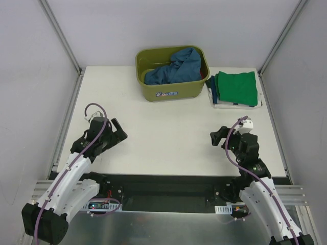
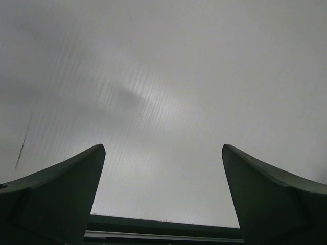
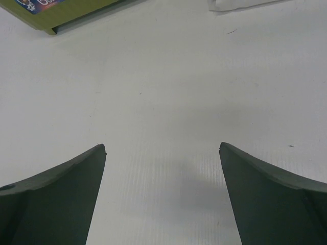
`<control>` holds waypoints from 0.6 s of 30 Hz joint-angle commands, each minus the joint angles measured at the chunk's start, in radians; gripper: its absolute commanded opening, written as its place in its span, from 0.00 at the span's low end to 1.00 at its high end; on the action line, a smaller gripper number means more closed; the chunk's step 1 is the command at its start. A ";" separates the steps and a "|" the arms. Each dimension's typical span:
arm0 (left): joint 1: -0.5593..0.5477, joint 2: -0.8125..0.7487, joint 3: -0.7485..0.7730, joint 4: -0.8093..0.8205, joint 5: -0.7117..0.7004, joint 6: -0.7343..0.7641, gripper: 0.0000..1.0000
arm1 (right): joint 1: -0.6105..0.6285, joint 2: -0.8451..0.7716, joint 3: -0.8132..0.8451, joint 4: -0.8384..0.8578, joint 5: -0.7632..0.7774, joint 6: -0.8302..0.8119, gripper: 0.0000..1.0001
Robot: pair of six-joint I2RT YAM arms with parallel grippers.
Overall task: Fold and stack the t-shirts
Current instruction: Grab crumpled tshirt from bin with the right arm
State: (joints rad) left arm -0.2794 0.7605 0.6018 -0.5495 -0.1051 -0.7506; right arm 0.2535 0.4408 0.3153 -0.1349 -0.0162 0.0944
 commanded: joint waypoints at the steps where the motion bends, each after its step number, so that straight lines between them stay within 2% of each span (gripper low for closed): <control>1: 0.011 0.051 0.104 0.045 0.019 0.056 0.99 | 0.004 -0.010 0.008 0.064 -0.014 0.027 0.97; 7: 0.011 0.164 0.220 0.163 0.143 0.101 0.99 | 0.004 0.021 0.039 0.029 -0.002 0.025 0.97; 11: 0.006 0.247 0.331 0.175 0.232 0.125 0.99 | 0.004 0.056 0.053 0.038 -0.014 0.025 0.97; 14: 0.003 0.276 0.323 0.207 0.222 0.122 0.99 | 0.004 0.122 0.151 0.029 -0.043 0.018 0.97; 17: 0.003 0.298 0.317 0.217 0.246 0.122 0.99 | 0.004 0.255 0.313 0.061 -0.090 -0.005 0.97; 18: 0.003 0.298 0.316 0.221 0.252 0.126 0.99 | 0.004 0.357 0.420 0.040 -0.088 -0.015 0.97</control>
State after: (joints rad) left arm -0.2798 1.0439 0.9020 -0.3706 0.0933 -0.6559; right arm 0.2535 0.6296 0.4717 -0.1585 -0.0471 0.1020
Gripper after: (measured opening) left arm 0.993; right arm 0.966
